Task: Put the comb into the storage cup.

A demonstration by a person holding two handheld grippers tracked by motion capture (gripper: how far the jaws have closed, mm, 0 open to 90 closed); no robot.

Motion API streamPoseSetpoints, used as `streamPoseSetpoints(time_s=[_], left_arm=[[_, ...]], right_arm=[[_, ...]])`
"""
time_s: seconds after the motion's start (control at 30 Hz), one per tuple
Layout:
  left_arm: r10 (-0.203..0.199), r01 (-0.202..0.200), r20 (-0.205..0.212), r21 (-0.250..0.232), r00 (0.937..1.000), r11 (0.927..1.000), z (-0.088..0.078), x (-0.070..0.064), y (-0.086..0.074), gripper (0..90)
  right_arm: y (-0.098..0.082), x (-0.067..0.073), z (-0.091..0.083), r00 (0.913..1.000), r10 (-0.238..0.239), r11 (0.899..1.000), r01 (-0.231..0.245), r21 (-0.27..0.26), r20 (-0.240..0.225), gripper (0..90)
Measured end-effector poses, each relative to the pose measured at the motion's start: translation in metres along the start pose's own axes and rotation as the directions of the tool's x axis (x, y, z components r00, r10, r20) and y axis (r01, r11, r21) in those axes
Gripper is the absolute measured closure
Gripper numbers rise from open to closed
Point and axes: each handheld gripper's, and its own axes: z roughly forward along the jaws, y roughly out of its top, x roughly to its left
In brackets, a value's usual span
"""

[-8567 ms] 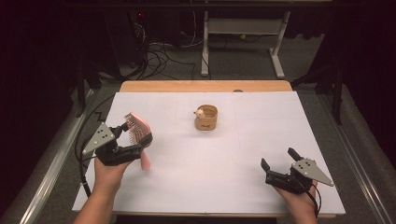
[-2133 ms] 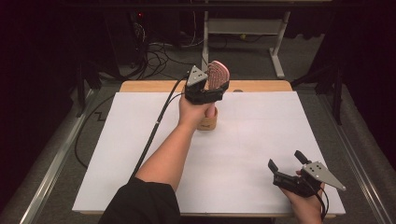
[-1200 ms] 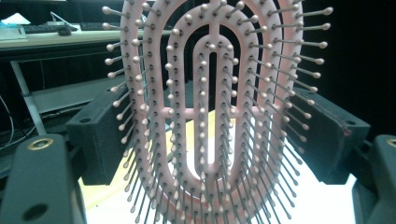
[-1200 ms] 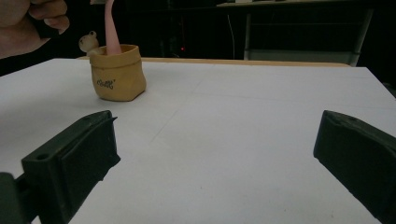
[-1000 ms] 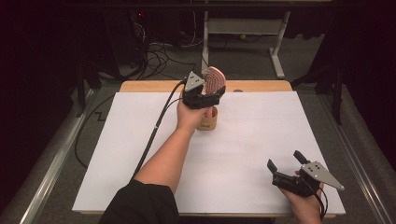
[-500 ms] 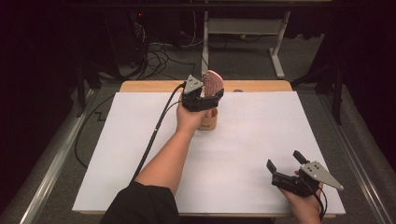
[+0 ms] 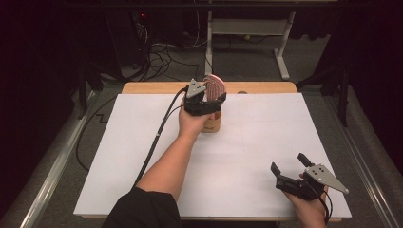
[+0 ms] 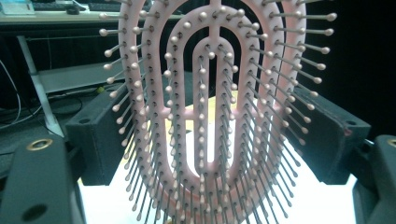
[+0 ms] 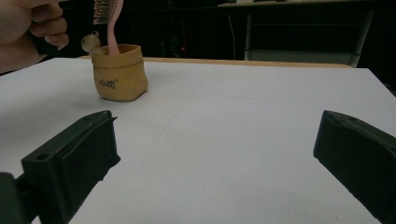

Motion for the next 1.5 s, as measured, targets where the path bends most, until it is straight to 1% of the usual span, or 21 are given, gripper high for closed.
streamPoseSetpoints(time_s=[0.07, 0.27, 0.5, 0.67, 0.83, 1.07, 1.33, 1.4, 1.5], left_arm=[[0.001, -0.001, 0.001, 0.001, 1.0, 1.0, 0.0, 0.0, 0.0, 19.6], [-0.041, 0.041, -0.001, -0.005, 0.9992, 0.9992, 0.0, 0.007, 0.0, 19.4], [-0.058, 0.058, -0.014, -0.002, 0.9982, 0.9983, -0.004, 0.014, 0.001, 18.6], [-0.082, 0.082, -0.024, -0.004, 0.9963, 0.9966, -0.007, 0.02, 0.001, 17.8], [-0.077, 0.077, -0.045, -0.003, 0.996, 0.997, -0.008, 0.022, 0.002, 17.5], [-0.082, 0.082, -0.045, -0.003, 0.9956, 0.9966, -0.008, 0.025, 0.002, 17.4], [-0.107, 0.107, -0.047, -0.011, 0.9931, 0.9942, -0.008, 0.03, 0.001, 16.9], [-0.107, 0.107, -0.046, -0.014, 0.9932, 0.9942, -0.008, 0.031, 0.0, 16.7], [-0.107, 0.107, -0.055, -0.015, 0.9927, 0.9942, -0.008, 0.032, 0.0, 16.3]], right_arm=[[0.0, 0.0, 0.0, 1.0, 0.001, 1.0, -0.001, 0.001, 0.0, 0.2], [0.0, 0.0, 0.0, 1.0, 0.002, 1.0, -0.002, 0.002, -0.002, 0.3], [0.0, 0.0, 0.0, 1.0, 0.003, 1.0, -0.003, 0.003, -0.002, 0.2], [-0.001, 0.0, 0.001, 1.0, 0.004, 1.0, -0.004, 0.006, -0.003, 0.3], [-0.001, 0.0, 0.001, 1.0, 0.002, 1.0, -0.002, 0.008, -0.004, 0.2], [-0.001, -0.001, 0.001, 1.0, 0.003, 1.0, -0.003, 0.006, -0.003, 0.3], [-0.001, -0.001, 0.001, 1.0, 0.005, 1.0, -0.005, 0.005, -0.002, 0.2], [-0.001, -0.001, 0.001, 1.0, 0.004, 1.0, -0.004, 0.006, -0.001, 0.2], [-0.001, -0.001, 0.001, 1.0, 0.004, 1.0, -0.004, 0.007, -0.001, 0.2]])
